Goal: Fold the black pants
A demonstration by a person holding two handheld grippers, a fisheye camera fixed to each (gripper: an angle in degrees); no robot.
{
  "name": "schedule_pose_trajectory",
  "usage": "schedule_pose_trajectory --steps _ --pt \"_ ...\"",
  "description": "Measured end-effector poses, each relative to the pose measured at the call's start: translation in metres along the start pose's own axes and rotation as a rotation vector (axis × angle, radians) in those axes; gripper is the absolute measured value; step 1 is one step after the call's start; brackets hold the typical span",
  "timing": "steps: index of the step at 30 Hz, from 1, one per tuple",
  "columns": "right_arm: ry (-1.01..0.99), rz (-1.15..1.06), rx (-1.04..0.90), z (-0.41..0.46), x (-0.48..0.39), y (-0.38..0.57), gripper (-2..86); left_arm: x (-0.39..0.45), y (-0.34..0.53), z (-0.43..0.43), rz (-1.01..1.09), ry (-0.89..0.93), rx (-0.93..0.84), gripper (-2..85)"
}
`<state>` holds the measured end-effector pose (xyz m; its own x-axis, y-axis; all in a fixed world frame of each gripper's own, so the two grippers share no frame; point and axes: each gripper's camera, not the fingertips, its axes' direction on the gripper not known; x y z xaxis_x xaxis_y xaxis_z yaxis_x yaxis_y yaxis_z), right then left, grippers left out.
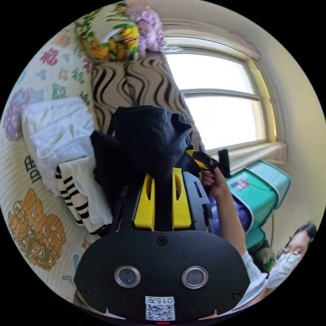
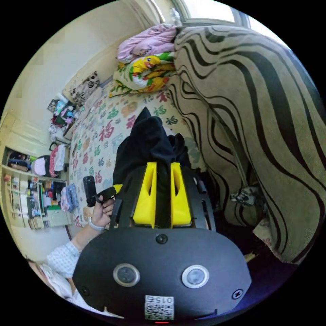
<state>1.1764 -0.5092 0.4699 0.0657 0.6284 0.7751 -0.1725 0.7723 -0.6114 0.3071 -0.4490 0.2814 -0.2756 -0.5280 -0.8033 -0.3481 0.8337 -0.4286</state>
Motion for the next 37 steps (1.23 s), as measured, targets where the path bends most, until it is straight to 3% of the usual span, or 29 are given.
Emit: schedule_pose_trajectory --steps 2,5,9,17,21,25,32,35,37 --pt "0.013 0.054 0.097 -0.011 -0.012 -0.003 7.6 -0.016 0.009 0.019 -0.036 -0.145 -0.03 7.9" --pt "-0.058 0.008 0.081 -0.018 -0.049 -0.008 7.7 -0.005 0.018 0.02 0.027 -0.152 -0.031 8.7" --pt "0.109 -0.027 0.053 -0.018 -0.102 0.004 8.3 0.019 0.03 -0.01 0.075 -0.139 0.006 9.2" --pt "-0.082 -0.117 0.071 0.007 -0.222 0.071 8.1 0.054 0.117 -0.167 0.166 -0.122 0.09 8.5" --pt "-0.006 -0.264 -0.049 0.055 -0.293 0.1 8.6 0.053 0.182 -0.269 0.132 -0.206 0.169 8.4" --pt "0.076 -0.483 -0.081 0.12 -0.388 0.151 9.6 0.071 0.274 -0.411 0.104 -0.433 0.36 8.1" --pt "-0.248 -0.736 -0.173 0.275 -0.511 0.292 9.4 0.137 0.433 -0.62 0.02 -0.934 0.773 9.7" --pt "-0.317 -0.763 -0.282 0.346 -0.543 0.356 9.2 0.15 0.469 -0.678 -0.065 -1.139 0.886 13.8" --pt "-0.348 -0.753 -0.329 0.382 -0.557 0.392 9.0 0.151 0.472 -0.704 -0.104 -1.21 0.869 15.4"
